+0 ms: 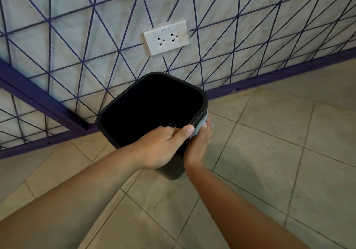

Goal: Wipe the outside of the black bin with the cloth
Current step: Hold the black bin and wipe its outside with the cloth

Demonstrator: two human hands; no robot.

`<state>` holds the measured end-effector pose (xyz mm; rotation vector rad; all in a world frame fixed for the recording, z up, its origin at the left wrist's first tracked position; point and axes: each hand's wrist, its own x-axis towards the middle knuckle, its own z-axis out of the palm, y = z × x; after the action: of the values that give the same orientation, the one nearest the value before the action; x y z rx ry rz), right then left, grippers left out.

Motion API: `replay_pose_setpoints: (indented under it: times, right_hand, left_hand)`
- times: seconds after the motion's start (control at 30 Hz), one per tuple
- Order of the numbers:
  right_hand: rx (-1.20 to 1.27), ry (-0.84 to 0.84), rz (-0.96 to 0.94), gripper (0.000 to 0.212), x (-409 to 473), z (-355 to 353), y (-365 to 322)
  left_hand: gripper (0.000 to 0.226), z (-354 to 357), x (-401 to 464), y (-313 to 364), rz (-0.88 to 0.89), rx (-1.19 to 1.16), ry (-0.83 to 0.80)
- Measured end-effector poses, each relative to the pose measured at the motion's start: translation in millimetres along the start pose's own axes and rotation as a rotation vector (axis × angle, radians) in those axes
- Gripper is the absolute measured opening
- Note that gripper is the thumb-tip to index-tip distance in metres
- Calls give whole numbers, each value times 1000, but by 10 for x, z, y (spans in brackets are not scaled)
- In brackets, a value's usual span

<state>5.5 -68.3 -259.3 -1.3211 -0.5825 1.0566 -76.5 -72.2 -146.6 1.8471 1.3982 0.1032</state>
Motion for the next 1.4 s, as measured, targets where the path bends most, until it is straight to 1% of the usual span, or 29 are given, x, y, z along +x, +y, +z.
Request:
replay_pose_setpoints:
  times: [0.03, 0.07, 0.13, 0.17, 0.2, 0.3, 0.33, 0.43, 0.47, 0.5, 0.53, 0.6, 0.63, 0.67, 0.73, 0.8, 0.83, 0.87, 0.9, 0.97, 1.0, 1.03, 1.1, 1.2, 1.27, 1.33, 1.4]
  right_hand:
    - [21, 0, 17, 60, 14, 10, -23]
    - [28, -2, -1, 66, -20, 23, -51]
    - [-10, -13, -107, 77, -164, 53, -60]
    - [-30, -21, -143, 76, -205, 55, -20]
    - [-35, -28, -140, 73, -177, 44, 20]
    - [23, -63, 13, 61, 60, 2, -17]
    - [42, -72, 24, 62, 91, -5, -43]
    - [-5, -85, -96, 83, -114, 28, -149]
    - [-23, -70, -124, 86, -173, 19, -133]
    - [-33, -52, -134, 84, -167, 3, -101]
    - [-29, -23, -96, 78, -98, -12, -87]
    - [36, 20, 72, 61, 67, -13, -88]
    - [67, 21, 101, 56, 112, -4, -75]
    - [53, -3, 64, 55, 79, 17, -103]
    - [-44, -32, -65, 66, -90, 53, -106]
    - [-82, -14, -114, 83, -213, 54, 6]
    - [-96, -2, -93, 84, -196, 39, 62]
    - [-97, 7, -31, 81, -129, 21, 98]
    - [-80, 17, 75, 74, -31, 0, 121]
    - [5, 25, 351, 64, 233, -45, 170]
    - [42, 15, 462, 64, 353, -67, 187]
    - [74, -3, 528, 65, 434, -82, 183]
    - [111, -24, 572, 66, 432, -79, 150]
    - [53, -21, 486, 69, 188, -66, 122]
    - [13, 13, 450, 63, 119, -82, 164]
    - [-3, 44, 497, 58, 196, -87, 214]
    - [18, 63, 561, 60, 285, -98, 238]
  left_hand:
    - [53, -7, 5, -3, 3, -5, -7]
    - [53, -10, 6, -7, 9, -15, -13]
    - [52, -8, 9, -16, 22, -34, -19]
    - [53, -4, 8, -21, 25, -38, -20]
    - [53, 4, 8, -21, 27, -36, -15]
    - [53, 4, 12, -26, 22, -18, 4]
    - [53, 0, 9, -28, 24, -19, 4]
    - [53, -10, 9, -27, 40, -29, -13]
    - [53, -8, 6, -25, 41, -27, -19]
    - [54, -5, 5, -26, 40, -19, -19]
    - [55, -1, 6, -27, 34, -11, -15]
    - [59, 1, 4, -33, 10, 0, -7]
    - [59, -2, 6, -37, 7, 1, -3]
    - [58, -4, 5, -38, 12, -1, -2]
    - [55, -8, 5, -23, 33, -16, -16]
    - [54, -15, 5, -5, 47, -12, -27]
    - [53, -17, 3, -2, 46, 0, -22]
    - [52, -17, 1, 2, 41, 17, -10]
    - [52, -17, 1, 4, 33, 38, 4]
    - [51, -13, -11, 9, 20, 79, 36]
    - [49, -6, -21, 17, 21, 98, 53]
    - [49, -4, -27, 26, 26, 116, 65]
    - [50, 1, -29, 37, 35, 137, 73]
    - [55, 13, -24, 36, 37, 178, 90]
    - [57, 23, -26, 36, 54, 236, 133]
    - [59, 32, -53, 48, 70, 304, 204]
    - [61, 38, -99, 68, 80, 410, 279]
